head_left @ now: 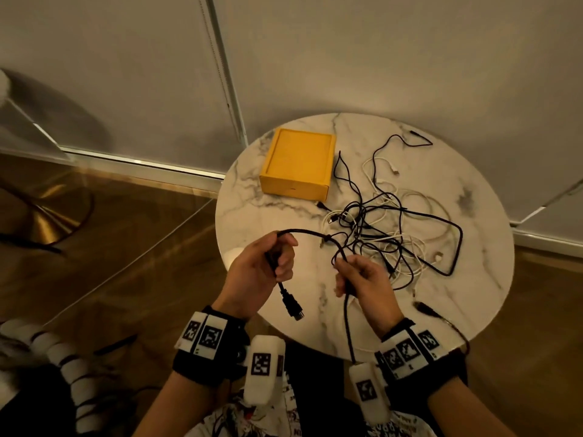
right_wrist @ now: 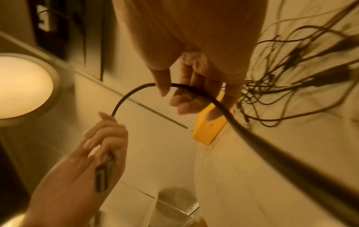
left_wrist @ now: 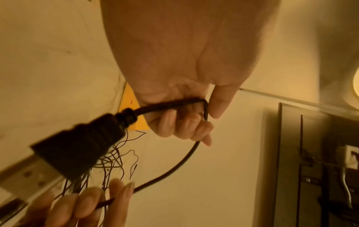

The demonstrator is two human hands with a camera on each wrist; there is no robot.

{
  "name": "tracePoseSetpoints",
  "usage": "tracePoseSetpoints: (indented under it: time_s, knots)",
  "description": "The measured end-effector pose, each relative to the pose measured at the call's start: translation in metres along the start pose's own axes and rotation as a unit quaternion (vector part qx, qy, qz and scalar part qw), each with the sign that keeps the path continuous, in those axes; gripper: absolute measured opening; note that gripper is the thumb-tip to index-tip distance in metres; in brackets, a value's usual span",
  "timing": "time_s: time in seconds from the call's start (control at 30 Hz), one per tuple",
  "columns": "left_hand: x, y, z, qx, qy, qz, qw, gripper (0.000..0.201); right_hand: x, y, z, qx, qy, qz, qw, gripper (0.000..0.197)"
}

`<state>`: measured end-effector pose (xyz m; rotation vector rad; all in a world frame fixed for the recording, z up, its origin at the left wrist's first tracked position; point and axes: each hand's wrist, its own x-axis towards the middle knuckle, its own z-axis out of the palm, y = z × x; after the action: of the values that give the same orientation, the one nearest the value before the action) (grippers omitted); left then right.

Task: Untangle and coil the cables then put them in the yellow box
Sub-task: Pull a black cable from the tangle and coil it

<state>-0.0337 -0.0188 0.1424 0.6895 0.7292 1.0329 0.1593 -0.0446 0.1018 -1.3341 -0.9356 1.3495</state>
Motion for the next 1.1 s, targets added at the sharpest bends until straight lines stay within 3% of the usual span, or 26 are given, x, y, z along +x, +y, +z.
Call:
tracePoseSetpoints:
  time_s: [0.07, 0.17, 0.3, 0.47, 0.6, 0.77, 0.87, 0.97, 1.1]
  knots:
    - [-0.001, -0.004, -0.002, -0.011, 0.058, -0.005, 0.998, 0.025, -0.004, 0.003, -0.011, 0.019, 0.023, -0.029, 0.999, 0.009]
    - [0.004, -0.012, -0.008, -0.014, 0.135, 0.013, 0.991, 0.025, -0.011, 0.007, -0.012, -0.058, -0.008, -0.048, 0.997, 0.013]
    - [0.007, -0.015, -0.002, -0.067, 0.073, 0.026, 0.995, 0.033, -0.025, 0.016, 0.004, -0.164, -0.115, 0.002, 0.980, 0.019]
    - [0.001, -0.015, 0.011, -0.039, -0.035, -0.045, 0.998, 0.034, -0.041, 0.019, 0.023, -0.216, -0.187, -0.004, 0.958, 0.025]
    - [0.000, -0.018, 0.011, 0.006, 0.026, -0.020, 0.999, 0.023, -0.046, 0.022, 0.031, -0.260, -0.241, -0.013, 0.935, 0.023]
    - [0.003, -0.017, 0.009, 0.001, 0.022, 0.039, 0.999, 0.022, -0.046, 0.025, 0.028, -0.286, -0.256, -0.013, 0.923, 0.013]
    - [0.009, 0.001, 0.002, 0.075, 0.078, 0.110, 0.988, 0.021, -0.044, 0.031, 0.022, -0.292, -0.258, 0.013, 0.921, 0.011]
    - [0.015, 0.012, -0.011, 0.194, 0.101, 0.151, 0.964, 0.020, -0.039, 0.031, 0.015, -0.230, -0.192, 0.047, 0.953, 0.014]
    - [0.011, -0.002, -0.020, 0.397, 0.077, 0.154, 0.902, 0.024, -0.029, 0.020, 0.012, -0.239, -0.157, 0.024, 0.958, 0.011]
